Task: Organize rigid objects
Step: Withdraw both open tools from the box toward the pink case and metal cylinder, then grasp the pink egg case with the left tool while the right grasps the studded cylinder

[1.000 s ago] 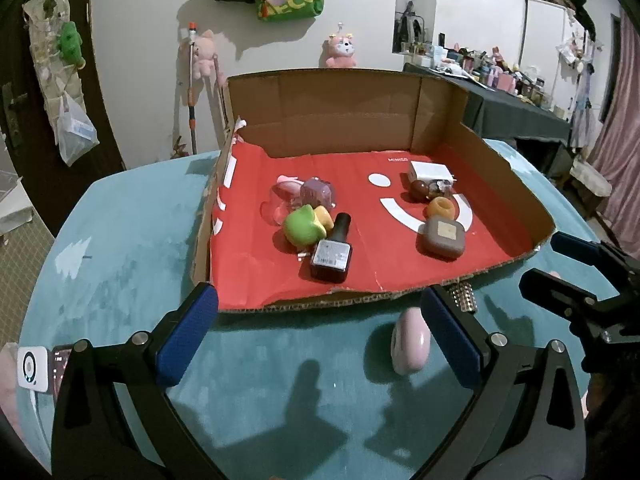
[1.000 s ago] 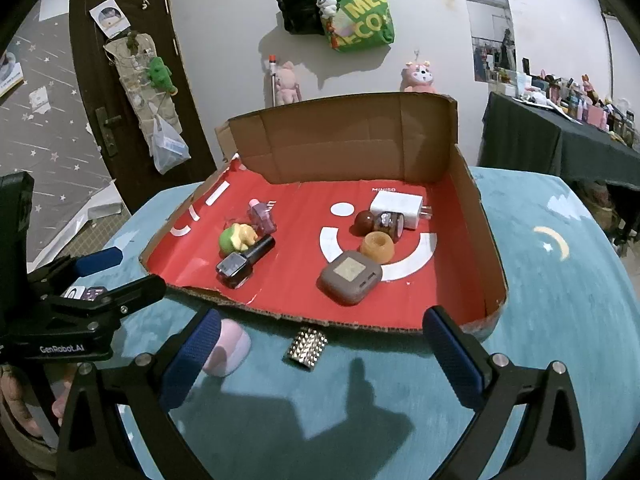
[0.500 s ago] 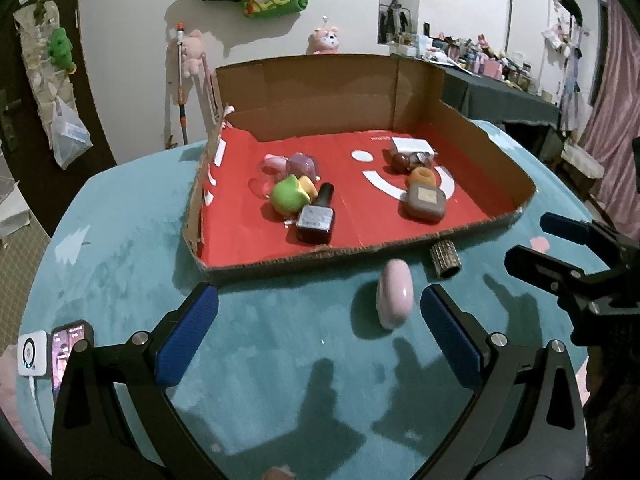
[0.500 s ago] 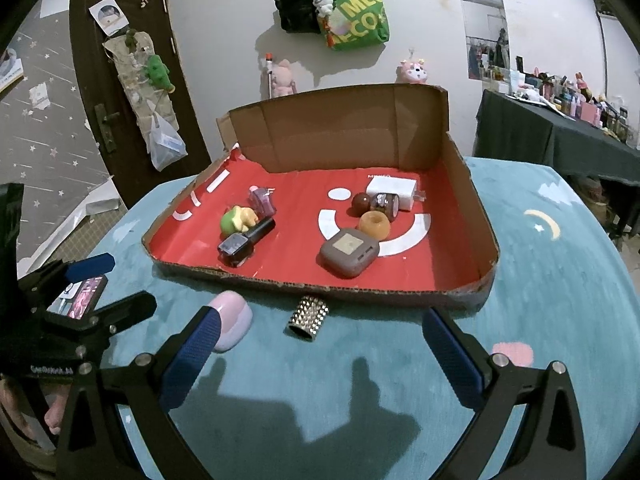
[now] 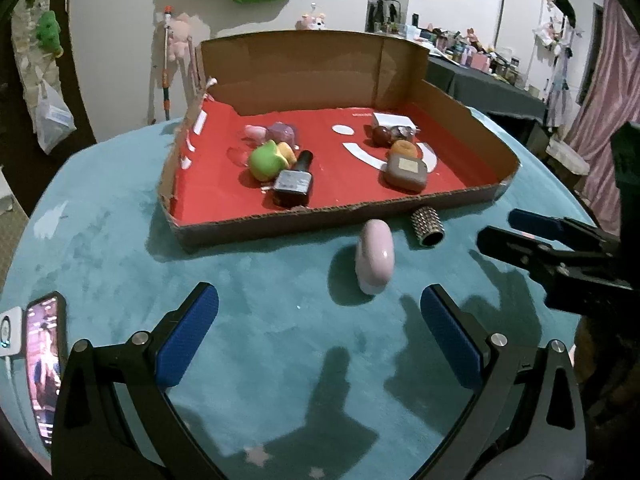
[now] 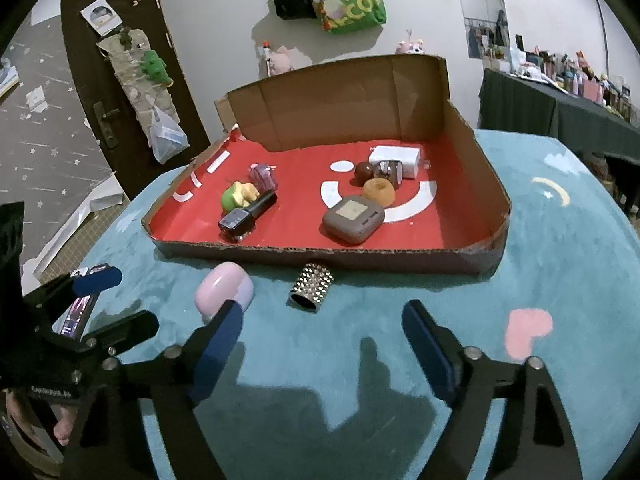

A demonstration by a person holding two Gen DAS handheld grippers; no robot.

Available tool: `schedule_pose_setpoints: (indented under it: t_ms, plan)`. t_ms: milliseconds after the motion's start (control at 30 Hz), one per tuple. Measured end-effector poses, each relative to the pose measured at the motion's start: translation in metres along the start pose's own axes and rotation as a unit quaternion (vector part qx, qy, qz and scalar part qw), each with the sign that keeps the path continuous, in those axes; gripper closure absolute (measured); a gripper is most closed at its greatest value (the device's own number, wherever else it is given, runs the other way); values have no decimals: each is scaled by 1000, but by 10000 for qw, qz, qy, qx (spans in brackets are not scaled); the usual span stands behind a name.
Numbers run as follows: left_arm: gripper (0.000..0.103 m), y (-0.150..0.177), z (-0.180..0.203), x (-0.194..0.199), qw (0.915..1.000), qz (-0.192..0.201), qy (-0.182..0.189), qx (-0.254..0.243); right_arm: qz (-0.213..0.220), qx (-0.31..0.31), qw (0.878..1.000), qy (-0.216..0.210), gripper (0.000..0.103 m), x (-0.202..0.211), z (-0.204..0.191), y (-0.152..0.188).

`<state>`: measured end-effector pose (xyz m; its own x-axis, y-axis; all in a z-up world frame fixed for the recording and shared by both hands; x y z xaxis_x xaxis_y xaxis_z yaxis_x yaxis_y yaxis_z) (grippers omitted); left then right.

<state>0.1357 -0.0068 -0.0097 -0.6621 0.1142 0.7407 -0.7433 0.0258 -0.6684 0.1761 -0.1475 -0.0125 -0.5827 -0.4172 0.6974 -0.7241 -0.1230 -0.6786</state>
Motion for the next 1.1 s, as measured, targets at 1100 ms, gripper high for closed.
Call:
schedule_pose_setpoints:
  t_ms: [1100]
  plan:
    - [30,-2,14,-57,9979,-505,382,109,-552,-364,9974,-273,53,-58,-4,-8]
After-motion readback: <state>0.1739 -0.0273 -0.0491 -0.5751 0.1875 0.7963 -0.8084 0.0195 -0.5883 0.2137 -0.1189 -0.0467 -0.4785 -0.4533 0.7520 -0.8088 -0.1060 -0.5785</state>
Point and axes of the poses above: each gripper's, at about its wrist camera, not at the fingertips, and x roughly against the way its jaws point, z to its right, y to its underside, the point moved 9 cm from there along -x, roughly the way its jaws point, and after that the axes turned 1 degree about -z, right-handed, at the moved point
